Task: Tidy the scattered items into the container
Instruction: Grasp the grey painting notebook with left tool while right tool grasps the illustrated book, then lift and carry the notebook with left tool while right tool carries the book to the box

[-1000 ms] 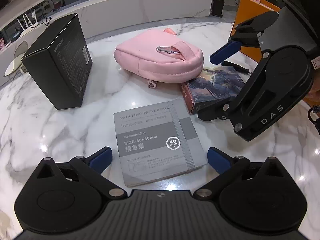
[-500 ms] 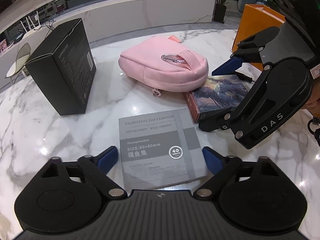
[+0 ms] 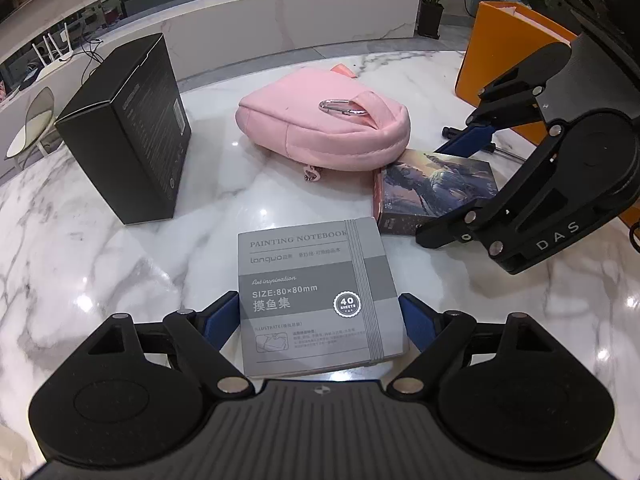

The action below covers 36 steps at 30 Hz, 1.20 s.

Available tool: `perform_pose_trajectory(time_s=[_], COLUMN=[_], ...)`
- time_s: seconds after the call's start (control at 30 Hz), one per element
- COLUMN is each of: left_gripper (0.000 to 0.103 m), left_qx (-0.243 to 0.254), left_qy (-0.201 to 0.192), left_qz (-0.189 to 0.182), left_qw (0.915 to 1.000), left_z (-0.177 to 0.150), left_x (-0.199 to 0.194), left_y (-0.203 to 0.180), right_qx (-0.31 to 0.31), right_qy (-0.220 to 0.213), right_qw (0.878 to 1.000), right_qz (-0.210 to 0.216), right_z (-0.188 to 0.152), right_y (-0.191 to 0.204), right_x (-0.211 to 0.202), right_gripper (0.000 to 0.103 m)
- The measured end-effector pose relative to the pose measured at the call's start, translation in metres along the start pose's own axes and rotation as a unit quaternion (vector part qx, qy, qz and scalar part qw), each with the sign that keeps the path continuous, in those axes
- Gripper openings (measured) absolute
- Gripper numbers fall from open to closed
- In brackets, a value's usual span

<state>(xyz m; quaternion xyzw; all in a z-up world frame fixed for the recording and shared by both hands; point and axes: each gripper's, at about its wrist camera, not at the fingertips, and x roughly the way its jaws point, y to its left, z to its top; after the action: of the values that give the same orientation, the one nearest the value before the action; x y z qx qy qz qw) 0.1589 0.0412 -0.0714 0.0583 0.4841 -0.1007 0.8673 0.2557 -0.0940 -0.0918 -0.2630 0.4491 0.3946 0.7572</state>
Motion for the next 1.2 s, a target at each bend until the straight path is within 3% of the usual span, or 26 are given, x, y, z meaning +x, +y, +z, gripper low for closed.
perform_pose_trajectory(time_s=[0.53, 1.2], left_gripper=[0.099, 0.099], left_qx=[-0.002, -0.013], left_qy=[0.006, 0.007], left_qz=[0.0, 0.007], left_qw=[1.0, 0.9999], left_z=[-0.01, -0.06], left_x=[-0.007, -0.038], left_y=[0.003, -0.018], right_qx=[0.004, 0.044], right_qy=[0.04, 0.053], right_qw=[0.999, 0.998], right_qz=[-0.025, -0.015], right_z=[-0.01, -0.083], right_y=[0.028, 0.078], right_x=[-0.012, -0.052], right_gripper=[0.063, 0.063])
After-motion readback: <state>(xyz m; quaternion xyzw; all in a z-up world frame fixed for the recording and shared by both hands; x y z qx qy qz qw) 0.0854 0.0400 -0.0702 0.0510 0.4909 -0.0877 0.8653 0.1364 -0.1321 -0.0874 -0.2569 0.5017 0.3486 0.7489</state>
